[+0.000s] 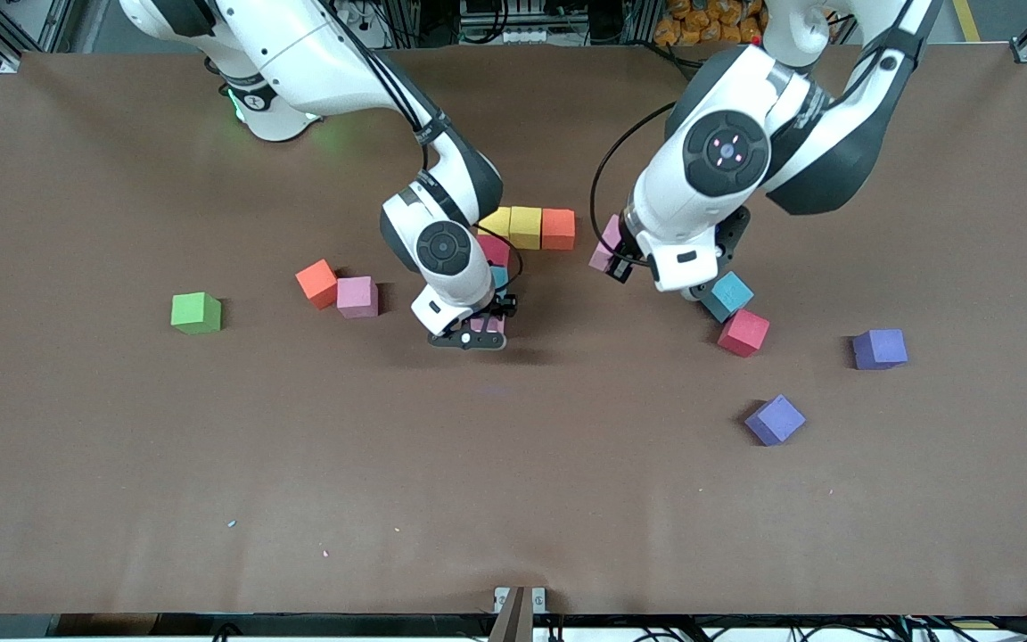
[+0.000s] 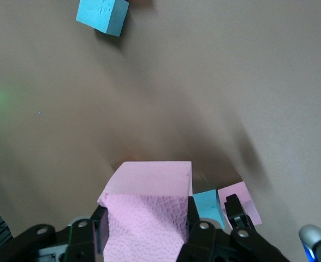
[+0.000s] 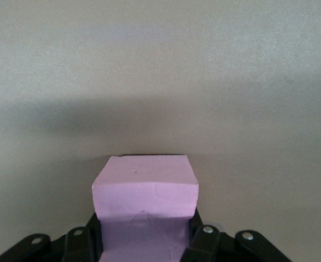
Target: Arrange 11 blocks into digit 3
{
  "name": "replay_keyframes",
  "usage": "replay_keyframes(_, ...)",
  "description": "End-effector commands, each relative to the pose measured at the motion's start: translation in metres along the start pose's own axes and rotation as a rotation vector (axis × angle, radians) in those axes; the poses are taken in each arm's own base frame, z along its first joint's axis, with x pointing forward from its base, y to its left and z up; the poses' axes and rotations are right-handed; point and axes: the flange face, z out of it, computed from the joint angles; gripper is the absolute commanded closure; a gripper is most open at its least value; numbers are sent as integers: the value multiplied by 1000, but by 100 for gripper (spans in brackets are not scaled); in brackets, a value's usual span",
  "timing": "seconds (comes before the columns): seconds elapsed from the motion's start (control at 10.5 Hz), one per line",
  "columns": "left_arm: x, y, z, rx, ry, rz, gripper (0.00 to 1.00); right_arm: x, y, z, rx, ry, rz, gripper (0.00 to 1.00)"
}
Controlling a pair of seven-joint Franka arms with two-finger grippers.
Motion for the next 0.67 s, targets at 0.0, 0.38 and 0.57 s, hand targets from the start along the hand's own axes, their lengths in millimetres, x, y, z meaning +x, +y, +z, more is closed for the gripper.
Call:
replay_keyframes(0.0, 17, 4, 12, 12, -18, -34, 100, -1, -2, 1, 6, -10, 16, 100)
replay_keyframes(0.38, 44, 18, 34, 7, 12, -46, 100, -3, 2, 8, 3, -10, 18, 100)
replay_keyframes(0.57, 50, 28, 47, -12, 15, -49, 100, -5, 1, 9, 2, -11, 17, 94)
